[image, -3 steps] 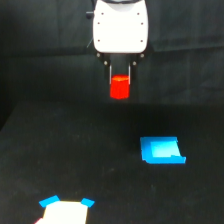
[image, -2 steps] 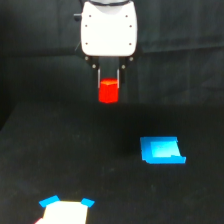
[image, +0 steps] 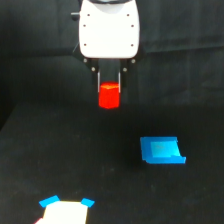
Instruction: Pick up the red object from the table
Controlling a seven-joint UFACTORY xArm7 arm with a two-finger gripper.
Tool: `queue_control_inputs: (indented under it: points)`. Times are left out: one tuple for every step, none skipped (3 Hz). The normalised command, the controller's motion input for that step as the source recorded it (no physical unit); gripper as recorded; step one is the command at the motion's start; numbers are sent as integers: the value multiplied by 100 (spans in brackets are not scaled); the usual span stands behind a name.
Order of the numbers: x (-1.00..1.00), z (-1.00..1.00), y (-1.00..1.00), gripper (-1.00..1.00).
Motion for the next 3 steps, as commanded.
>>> queue_control_inputs:
  points:
    - [-42, 71, -100, -100]
    - [-29, 98, -92, -100]
    - [-45, 52, -86, -100]
